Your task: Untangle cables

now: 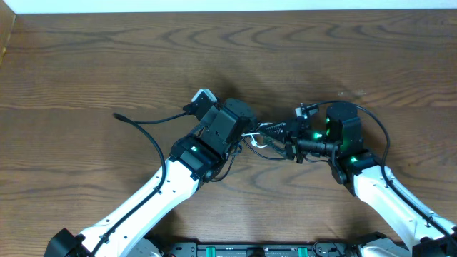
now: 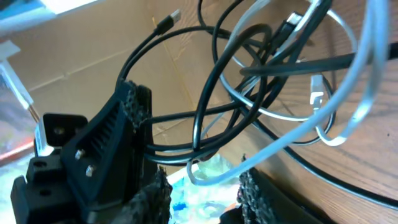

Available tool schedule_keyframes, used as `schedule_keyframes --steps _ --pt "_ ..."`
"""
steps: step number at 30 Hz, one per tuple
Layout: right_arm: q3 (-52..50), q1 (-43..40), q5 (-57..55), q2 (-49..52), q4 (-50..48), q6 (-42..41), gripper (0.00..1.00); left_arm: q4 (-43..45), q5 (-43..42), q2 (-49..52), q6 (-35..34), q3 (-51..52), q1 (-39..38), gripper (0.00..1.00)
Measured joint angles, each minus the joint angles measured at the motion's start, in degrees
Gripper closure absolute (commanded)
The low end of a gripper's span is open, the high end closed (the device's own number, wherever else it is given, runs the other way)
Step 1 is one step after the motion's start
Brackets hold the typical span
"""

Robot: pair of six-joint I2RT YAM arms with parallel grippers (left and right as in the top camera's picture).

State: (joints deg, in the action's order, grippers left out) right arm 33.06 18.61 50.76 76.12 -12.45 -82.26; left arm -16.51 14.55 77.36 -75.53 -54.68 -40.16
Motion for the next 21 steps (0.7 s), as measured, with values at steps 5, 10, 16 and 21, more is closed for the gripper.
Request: schedule_keyframes --steps 5,10,16,21 --pt "0.00 0.00 -2.03 0.00 0.02 -0.20 0.65 0.00 0.00 0.00 0.20 0.00 0.00 0.92" --pt "0.00 0.00 -3.37 0.00 0.02 -0.37 0.77 0.00 0.00 0.00 0.39 0.00 0.00 0.92" --pt "0.00 1.20 -4.13 0.00 -0.72 -1.81 0.92 0.00 -0.02 0.00 0.39 0.00 0.00 0.92" --pt "0.00 1.99 -4.15 0.00 -1.55 -2.75 0.99 0.00 -0.02 0.00 0.39 0.00 0.00 0.92"
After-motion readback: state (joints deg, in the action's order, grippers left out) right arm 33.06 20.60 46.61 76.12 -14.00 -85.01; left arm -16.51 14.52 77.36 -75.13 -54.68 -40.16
